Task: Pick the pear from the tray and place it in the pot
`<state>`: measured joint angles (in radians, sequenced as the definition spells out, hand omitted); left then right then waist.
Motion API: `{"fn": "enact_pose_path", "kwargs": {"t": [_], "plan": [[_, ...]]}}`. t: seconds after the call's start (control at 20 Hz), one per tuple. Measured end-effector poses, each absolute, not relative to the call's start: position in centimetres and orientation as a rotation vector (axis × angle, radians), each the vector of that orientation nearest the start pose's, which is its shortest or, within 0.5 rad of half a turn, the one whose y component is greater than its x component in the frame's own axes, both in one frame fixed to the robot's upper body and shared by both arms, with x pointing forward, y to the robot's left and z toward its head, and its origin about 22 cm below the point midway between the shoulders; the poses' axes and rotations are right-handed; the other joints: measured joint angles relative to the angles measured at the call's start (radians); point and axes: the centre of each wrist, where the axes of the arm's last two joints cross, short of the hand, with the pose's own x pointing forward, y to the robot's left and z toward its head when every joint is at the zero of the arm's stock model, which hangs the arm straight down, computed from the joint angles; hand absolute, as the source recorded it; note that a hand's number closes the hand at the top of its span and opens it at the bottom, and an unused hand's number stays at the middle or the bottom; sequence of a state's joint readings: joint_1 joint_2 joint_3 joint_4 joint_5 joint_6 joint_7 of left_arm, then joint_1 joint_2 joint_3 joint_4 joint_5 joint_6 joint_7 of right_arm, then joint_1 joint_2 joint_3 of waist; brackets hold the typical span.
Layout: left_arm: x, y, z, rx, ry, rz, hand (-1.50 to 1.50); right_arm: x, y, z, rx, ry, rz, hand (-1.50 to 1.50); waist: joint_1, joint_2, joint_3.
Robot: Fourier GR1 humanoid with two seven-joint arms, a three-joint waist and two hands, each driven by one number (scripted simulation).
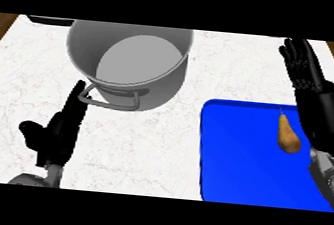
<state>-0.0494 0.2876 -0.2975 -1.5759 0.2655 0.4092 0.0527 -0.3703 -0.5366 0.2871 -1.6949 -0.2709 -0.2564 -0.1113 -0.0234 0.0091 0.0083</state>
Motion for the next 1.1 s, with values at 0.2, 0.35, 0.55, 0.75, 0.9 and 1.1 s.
{"fn": "enact_pose_path", "kwargs": {"t": [0.2,0.35,0.55,0.75,0.9,1.1], "plan": [[24.7,22.1,1.7,0.017,-1.471,-0.010,0.00,30.7,-28.2,11.1,-0.105,-1.930,0.304,-1.50,0.019,0.000,-0.004],[24.8,21.5,2.4,-0.071,-1.465,-0.066,0.00,30.5,-33.5,8.6,-0.264,-1.743,0.324,-1.50,0.021,0.019,-0.007],[24.6,20.9,2.9,-0.169,-1.444,-0.115,0.00,28.7,-38.9,4.3,-0.538,-1.368,0.386,-1.50,0.048,0.027,-0.006],[24.5,21.0,2.7,-0.240,-1.390,-0.148,0.00,29.2,-40.8,2.5,-0.608,-1.207,0.501,-1.50,0.059,0.012,-0.006],[24.3,21.2,2.5,-0.261,-1.359,-0.159,0.00,30.2,-41.9,4.0,-0.622,-1.144,0.614,-1.50,0.053,0.003,-0.007],[24.6,21.7,2.2,-0.262,-1.338,-0.156,0.00,32.4,-42.0,8.0,-0.619,-1.081,0.701,-1.50,0.039,-0.005,-0.008]]}}
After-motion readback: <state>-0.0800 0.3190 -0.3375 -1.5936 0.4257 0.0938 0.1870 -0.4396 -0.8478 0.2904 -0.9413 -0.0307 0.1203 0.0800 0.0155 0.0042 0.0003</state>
